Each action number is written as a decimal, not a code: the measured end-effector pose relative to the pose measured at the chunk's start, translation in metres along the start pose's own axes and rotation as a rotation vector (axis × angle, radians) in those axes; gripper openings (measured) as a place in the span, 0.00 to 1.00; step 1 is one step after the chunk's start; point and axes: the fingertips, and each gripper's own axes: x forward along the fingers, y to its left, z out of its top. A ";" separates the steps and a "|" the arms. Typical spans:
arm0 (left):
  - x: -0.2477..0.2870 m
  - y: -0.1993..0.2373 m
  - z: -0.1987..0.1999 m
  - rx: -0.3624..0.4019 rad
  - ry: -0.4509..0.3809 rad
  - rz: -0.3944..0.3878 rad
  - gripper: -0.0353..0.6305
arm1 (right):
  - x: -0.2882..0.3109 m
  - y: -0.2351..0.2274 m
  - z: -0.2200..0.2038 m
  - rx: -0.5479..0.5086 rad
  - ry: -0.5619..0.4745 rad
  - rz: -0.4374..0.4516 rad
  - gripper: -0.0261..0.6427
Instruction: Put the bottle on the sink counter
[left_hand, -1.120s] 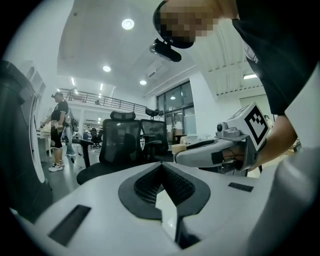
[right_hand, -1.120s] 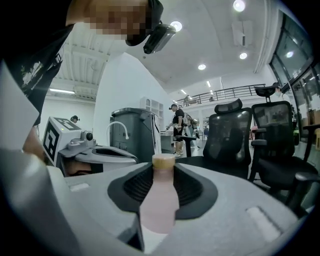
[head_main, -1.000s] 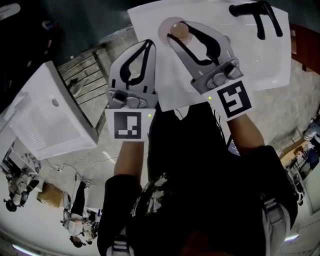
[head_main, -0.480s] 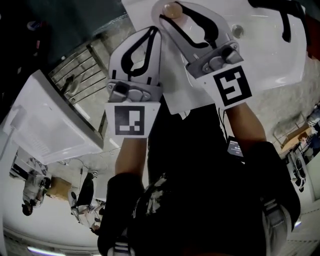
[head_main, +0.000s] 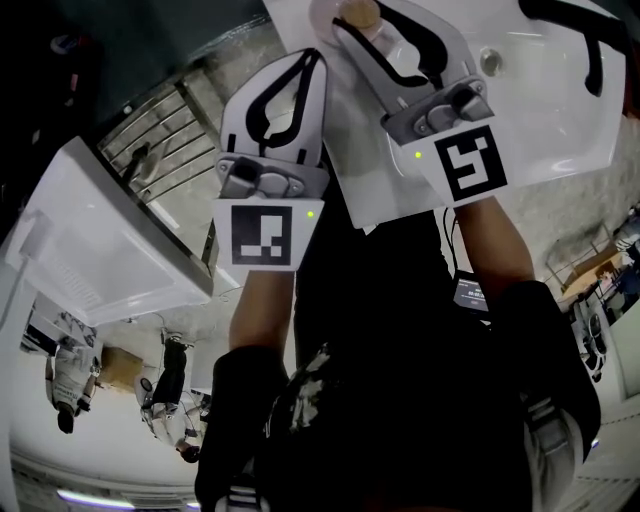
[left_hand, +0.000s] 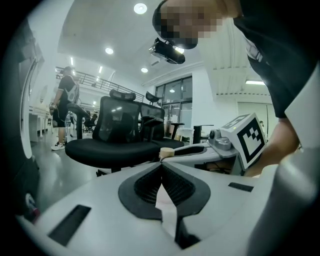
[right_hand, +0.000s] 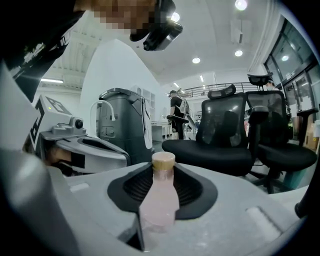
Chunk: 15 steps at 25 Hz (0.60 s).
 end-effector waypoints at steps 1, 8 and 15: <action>-0.001 0.000 0.000 0.004 0.004 -0.001 0.07 | -0.001 0.000 -0.001 -0.001 -0.003 -0.003 0.22; -0.004 -0.002 0.002 0.004 0.007 0.008 0.07 | 0.000 0.001 0.000 -0.027 -0.034 -0.009 0.23; -0.006 -0.015 0.015 0.011 -0.001 0.025 0.07 | -0.013 0.000 0.001 -0.045 -0.022 -0.027 0.44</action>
